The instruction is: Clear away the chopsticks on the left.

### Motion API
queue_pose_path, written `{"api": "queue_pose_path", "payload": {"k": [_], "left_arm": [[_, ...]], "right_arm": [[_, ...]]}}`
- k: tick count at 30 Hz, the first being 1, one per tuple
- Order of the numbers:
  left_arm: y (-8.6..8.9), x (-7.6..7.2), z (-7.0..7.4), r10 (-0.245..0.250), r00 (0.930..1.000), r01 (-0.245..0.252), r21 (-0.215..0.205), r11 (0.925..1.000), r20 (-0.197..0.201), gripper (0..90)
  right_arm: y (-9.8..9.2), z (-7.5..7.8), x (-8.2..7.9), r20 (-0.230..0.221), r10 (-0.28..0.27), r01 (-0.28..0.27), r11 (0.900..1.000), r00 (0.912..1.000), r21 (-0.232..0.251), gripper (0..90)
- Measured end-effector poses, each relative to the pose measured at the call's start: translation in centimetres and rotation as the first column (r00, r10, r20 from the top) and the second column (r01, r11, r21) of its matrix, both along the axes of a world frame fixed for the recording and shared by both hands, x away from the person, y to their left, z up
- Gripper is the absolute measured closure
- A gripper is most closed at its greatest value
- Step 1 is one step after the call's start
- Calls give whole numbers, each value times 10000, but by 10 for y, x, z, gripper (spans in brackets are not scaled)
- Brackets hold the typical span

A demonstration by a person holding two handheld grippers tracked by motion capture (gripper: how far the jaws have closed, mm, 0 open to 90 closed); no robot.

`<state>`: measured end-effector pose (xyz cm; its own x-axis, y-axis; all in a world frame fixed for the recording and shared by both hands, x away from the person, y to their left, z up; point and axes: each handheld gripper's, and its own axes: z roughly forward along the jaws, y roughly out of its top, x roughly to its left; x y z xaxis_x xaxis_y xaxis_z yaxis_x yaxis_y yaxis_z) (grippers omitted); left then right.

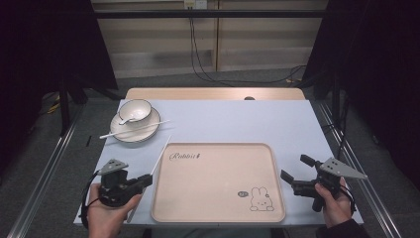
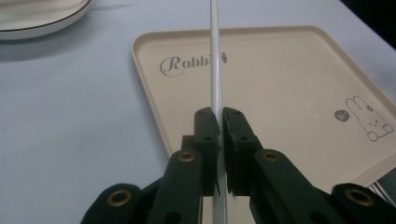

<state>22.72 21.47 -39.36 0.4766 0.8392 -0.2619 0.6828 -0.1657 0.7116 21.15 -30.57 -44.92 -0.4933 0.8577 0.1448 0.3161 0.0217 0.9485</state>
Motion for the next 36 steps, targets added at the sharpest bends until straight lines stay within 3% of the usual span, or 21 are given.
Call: {"api": "queue_pose_path", "payload": {"k": [3, 5, 7, 8, 11, 15, 18, 27, 29, 34, 36], "left_arm": [[-7, 4, -4, 121, 9999, -121, -32, 9999, -103, 851], [-18, 9, -16, 253, 9982, -245, 154, 9996, -542, 851], [-20, 10, -21, 425, 9974, -420, 88, 9991, -585, 851], [-24, 14, -29, 390, 9949, -358, 351, 9987, -932, 852], [-27, 21, -44, 664, 9898, -640, 231, 9977, -1263, 852], [-28, 30, -48, 897, 9863, -857, 353, 9957, -1384, 851], [-31, 38, -52, 968, 9807, -906, 439, 9949, -1699, 851], [-39, 51, -61, 1315, 9715, -1208, 652, 9905, -1971, 851], [-40, 51, -62, 1366, 9727, -1231, 820, 9890, -1877, 851], [-40, 53, -67, 1392, 9692, -1276, 692, 9894, -2031, 848], [-41, 53, -68, 1349, 9706, -1208, 815, 9893, -1992, 848]], "right_arm": [[0, 0, 0, -6, 14, -14, 10000, 10000, -11, 21], [-1, 0, 0, 15, 64, -64, 9999, 10000, -100, 21], [-1, 0, 0, 15, 79, -79, 9998, 10000, -182, 21], [-1, -1, 0, 39, 76, -75, 9997, 10000, -213, 21], [1, -1, 1, 52, 174, -172, 9994, 9998, -286, 21], [0, -1, 0, 37, 116, -115, 9995, 9999, -305, 21], [1, -1, -1, -1, 99, -99, 9998, 10000, -197, 22], [-1, -1, -1, -39, 65, -66, 9995, 10000, -322, 22], [-1, -1, -2, -56, 60, -61, 9996, 10000, -293, 22], [-1, -1, -2, -8, 91, -91, 9995, 10000, -317, 22], [-1, -1, -3, -76, 29, -29, 9999, 10000, -105, 22]]}}
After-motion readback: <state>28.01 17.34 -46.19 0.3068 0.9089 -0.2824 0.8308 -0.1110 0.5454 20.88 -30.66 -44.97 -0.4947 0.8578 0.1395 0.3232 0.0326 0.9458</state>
